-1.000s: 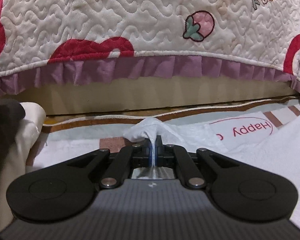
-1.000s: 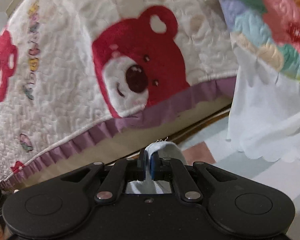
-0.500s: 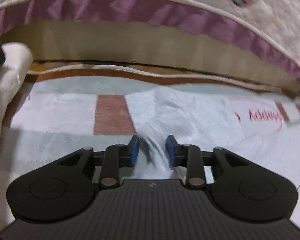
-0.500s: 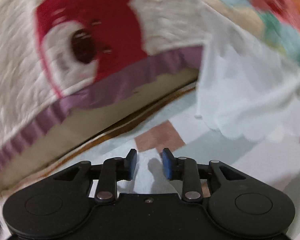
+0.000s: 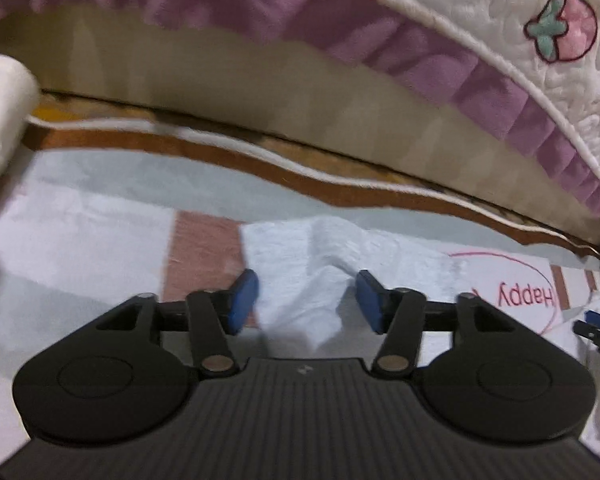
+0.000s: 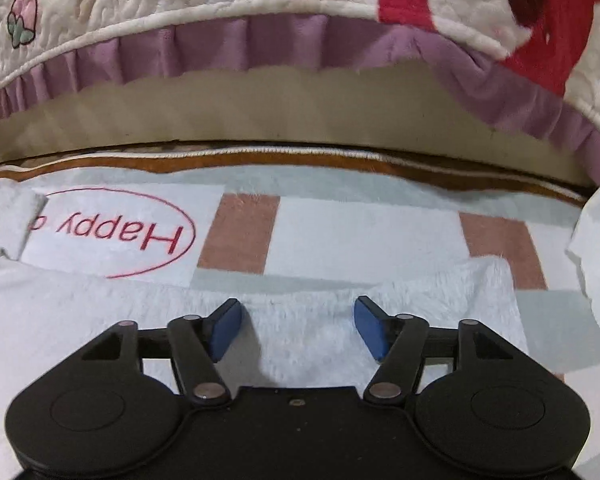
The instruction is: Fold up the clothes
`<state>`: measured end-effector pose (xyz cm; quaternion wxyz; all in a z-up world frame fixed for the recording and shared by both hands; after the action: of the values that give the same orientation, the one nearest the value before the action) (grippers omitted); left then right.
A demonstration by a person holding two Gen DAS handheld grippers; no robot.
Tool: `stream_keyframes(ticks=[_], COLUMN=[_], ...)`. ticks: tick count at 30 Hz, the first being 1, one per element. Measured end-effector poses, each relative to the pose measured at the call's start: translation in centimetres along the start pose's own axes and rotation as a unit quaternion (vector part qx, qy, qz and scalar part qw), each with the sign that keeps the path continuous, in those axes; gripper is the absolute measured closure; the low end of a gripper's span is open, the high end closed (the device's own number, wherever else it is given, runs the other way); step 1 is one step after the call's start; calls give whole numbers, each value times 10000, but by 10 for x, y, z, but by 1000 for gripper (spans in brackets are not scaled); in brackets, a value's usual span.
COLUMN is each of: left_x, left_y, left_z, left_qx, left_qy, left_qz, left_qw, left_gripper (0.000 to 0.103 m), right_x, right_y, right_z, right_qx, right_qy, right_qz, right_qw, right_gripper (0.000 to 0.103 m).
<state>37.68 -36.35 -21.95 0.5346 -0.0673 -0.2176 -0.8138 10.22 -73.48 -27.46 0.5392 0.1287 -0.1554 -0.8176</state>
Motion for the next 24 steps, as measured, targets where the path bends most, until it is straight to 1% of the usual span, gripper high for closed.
stream_keyframes(ticks=[2,3,4,5,6,7,8,11,12,15,16,18,19,20,21,22,24], left_x=[8,13,19,25,33,40,45,39,37,32,30,26,24,23,23,23,24], left_y=[2,2,0,-3,-8,-13,-16,-13,-11,-7,-6,-4,-4,-5,-10,-15,-24], left_z=[-3,-5,-7,-8,-7,-6,-6,-9,-10,-13,-14,-15,-13,-9,2,12,33], left_qx=[-60,-89,-105,-81,38,157,256,423,478,644,699,822,920,1011,1088,1165,1319], left_qy=[63,154,323,506,725,941,1096,1149,1166,1216,1233,1279,1340,1370,1329,1287,1204], left_qz=[-132,-267,-535,-853,-1283,-1711,-1982,-1733,-1650,-1399,-1315,-1173,-1175,-1182,-1202,-1222,-1262], left_qw=[9999,9995,9980,9950,9891,9806,9737,9772,9782,9806,9811,9814,9797,9783,9778,9772,9758], left_gripper=[27,26,28,60,96,96,96,96,96,95,95,92,87,86,80,77,69], right_x=[-1,0,0,-3,-4,-5,-8,-15,-14,-16,-16,-15,-16,-17,-18,-19,-20], right_y=[1,2,3,2,0,-1,-3,-8,-11,-19,-21,-20,-19,-18,-18,-18,-24], right_z=[-1,-2,-2,-2,-1,0,1,0,-1,-1,-1,0,1,2,4,7,20], right_qx=[119,170,212,232,247,264,288,417,462,617,651,587,535,462,390,353,474], right_qy=[-29,-30,-31,-46,-88,-127,-162,-270,-249,-175,-152,-137,-151,-203,-255,-322,-502], right_qz=[-107,-169,-225,-262,-288,-301,-285,-138,-162,-39,0,-33,-53,-69,-84,-117,-270], right_qw=[9999,9997,9995,9994,9992,9991,9990,9987,9985,9979,9978,9982,9984,9987,9989,9988,9972], right_gripper=[28,28,27,28,28,28,28,28,27,20,19,19,19,19,19,19,19])
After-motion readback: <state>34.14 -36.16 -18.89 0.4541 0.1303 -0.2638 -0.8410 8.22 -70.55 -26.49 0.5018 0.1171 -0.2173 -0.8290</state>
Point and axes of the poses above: each gripper's, at about its wrist camera, not at the fingertips, and z roughly against the way its jaws point, x to its right, y to its top, the point moved 3 cm from there along -z, roughly the way its jaws point, and after that the axes turned 15 degrees about -x, right-handed, at the moved point
